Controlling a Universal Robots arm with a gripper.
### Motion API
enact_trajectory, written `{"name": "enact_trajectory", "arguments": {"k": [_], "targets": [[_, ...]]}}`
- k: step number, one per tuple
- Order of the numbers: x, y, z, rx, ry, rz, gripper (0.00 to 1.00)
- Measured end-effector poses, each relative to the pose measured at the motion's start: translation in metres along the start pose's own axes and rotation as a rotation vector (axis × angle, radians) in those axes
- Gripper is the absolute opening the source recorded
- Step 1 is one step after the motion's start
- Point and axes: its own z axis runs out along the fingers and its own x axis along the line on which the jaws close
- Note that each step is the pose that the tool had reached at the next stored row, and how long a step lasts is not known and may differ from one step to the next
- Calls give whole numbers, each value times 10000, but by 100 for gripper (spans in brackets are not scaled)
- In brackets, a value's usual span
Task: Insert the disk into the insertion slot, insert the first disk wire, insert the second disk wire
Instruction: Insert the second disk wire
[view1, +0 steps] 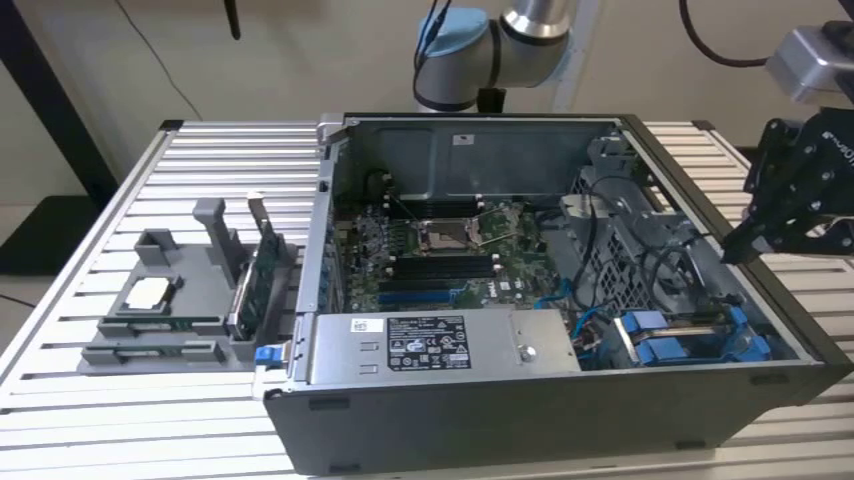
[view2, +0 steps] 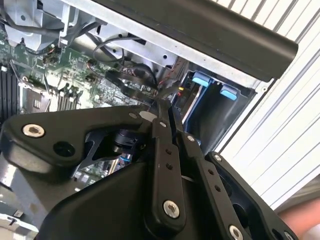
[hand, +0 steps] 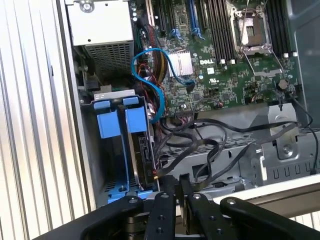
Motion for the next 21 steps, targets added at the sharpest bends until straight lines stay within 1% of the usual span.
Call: {"name": "enact_trajectory", "arguments": {"k": [4,9,14,17,21], "targets": [[14,86,-3,18,-2,6,16],[45,262,10,57,-8,0,16],[67,388,18,64,-9,-2,16],[77,434,22,65,-10,-1,16],[77,437,21,64,-8,-3,16]]}}
